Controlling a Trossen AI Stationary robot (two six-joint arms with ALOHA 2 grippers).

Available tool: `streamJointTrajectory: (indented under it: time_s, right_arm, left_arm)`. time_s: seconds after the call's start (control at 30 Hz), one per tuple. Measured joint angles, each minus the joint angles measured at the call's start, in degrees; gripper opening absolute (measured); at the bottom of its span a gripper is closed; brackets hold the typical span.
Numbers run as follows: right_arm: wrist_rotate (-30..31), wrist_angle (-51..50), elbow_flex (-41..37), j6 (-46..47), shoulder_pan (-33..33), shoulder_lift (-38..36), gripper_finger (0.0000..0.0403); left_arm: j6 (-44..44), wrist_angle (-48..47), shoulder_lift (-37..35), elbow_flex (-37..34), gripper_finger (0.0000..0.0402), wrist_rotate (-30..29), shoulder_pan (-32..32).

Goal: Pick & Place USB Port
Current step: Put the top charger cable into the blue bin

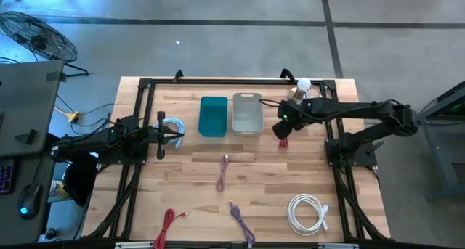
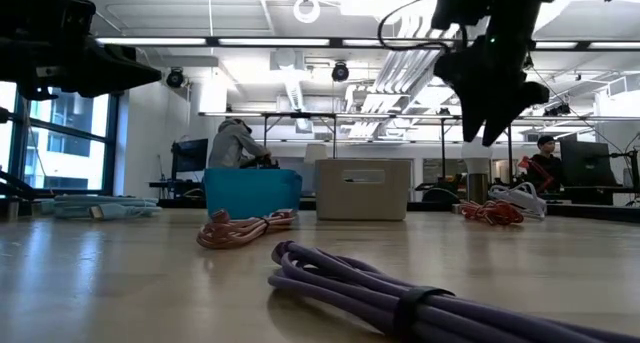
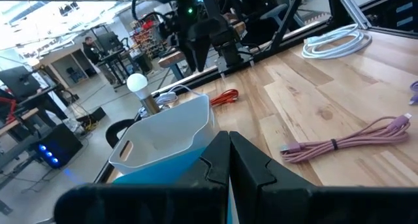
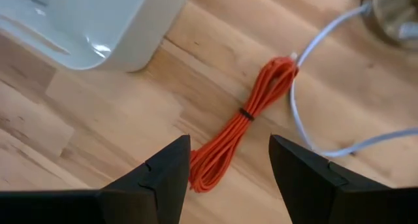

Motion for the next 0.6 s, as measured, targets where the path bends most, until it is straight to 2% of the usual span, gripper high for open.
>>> streamJointTrajectory:
  time_s: [0.27,0.6]
  right_arm:
    - [-5.61,0.11,0.0,3.92,-1.9,3.53,0.0204]
    - [-6.87,0.13,0.0,3.87,-4.62,6.06,0.0204]
  left_arm:
    - [-0.43,0.0,0.0,0.0,0.0,0.0,0.0]
    - [0.35,0.0,0.0,-0.02,0.0,0.0,0.0]
